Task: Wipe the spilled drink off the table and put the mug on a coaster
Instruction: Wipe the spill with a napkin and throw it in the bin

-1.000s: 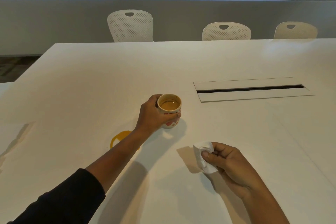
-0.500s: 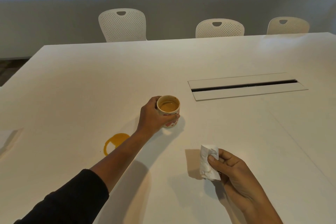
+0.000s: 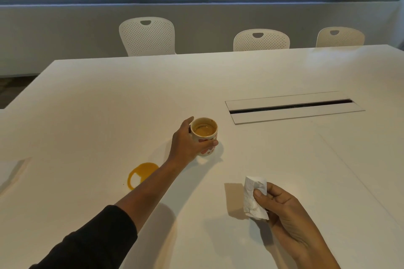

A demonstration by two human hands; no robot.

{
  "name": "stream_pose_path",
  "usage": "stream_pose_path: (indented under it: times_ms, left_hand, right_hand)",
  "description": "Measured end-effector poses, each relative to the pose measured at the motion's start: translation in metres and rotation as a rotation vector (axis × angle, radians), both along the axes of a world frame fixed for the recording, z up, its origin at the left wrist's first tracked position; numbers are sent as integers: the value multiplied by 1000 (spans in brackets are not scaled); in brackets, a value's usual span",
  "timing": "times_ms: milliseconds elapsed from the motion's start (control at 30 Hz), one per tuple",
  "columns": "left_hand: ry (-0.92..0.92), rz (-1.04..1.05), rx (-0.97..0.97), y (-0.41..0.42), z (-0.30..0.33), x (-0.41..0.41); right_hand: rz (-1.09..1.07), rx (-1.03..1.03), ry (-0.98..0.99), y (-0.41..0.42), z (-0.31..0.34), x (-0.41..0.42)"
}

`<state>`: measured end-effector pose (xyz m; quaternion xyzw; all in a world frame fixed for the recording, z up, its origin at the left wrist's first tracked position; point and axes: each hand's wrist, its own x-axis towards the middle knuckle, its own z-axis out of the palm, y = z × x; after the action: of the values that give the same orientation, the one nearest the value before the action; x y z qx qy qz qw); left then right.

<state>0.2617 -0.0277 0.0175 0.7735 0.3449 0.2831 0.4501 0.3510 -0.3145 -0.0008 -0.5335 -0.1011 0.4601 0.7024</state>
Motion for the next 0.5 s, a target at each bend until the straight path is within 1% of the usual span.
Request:
stream_pose_path:
  times_ms: [100,167,367,500]
  left_hand:
    - [59,32,-16,-4,9,-8]
    - [49,84,13,-9,15,-22]
    - [-168,266,67,-30,24,-106]
    - [-259,383,116,-49,19,-180]
  right_hand:
    - [-11,-29,-48,4,3,-6]
    - [-17,-52,-92,11,5,-12]
    - [-18,-143,-247,47,11,-39]
    - [22,-247,-468,81,9,-56]
